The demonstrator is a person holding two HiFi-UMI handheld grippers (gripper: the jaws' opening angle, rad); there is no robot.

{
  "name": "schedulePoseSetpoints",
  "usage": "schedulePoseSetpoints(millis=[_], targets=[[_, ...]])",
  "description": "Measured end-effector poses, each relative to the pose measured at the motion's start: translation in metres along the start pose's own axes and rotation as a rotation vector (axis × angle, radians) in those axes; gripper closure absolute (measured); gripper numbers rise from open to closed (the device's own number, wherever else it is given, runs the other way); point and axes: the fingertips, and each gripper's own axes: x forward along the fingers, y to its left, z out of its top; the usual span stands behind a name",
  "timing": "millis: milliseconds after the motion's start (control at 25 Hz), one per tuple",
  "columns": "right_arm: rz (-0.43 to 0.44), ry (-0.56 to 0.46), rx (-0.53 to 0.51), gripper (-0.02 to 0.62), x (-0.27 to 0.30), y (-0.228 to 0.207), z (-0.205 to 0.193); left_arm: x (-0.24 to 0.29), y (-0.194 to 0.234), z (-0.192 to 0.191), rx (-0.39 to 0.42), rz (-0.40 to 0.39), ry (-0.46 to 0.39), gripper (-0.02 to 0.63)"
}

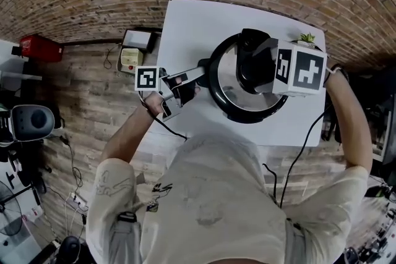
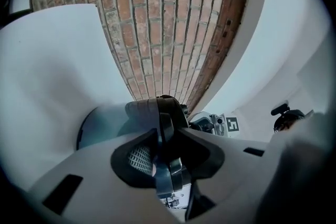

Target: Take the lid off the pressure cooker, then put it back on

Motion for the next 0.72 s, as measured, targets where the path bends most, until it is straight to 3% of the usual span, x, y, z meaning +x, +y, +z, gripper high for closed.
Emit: schedulePoseSetpoints(millis=[360, 720], targets=[[-0.021, 0.011, 0.044, 0.296, 0.0046, -0.0071, -0.0034, -0.0002, 0.0014, 0.0013, 0.019, 0.014, -0.022, 0.516], [-0.038, 0.006, 0.114, 0.304, 0.0038, -0.0075, -0.0028, -0.0018, -0.0015, 0.0005, -0.030, 0.010, -0.058, 0.534]])
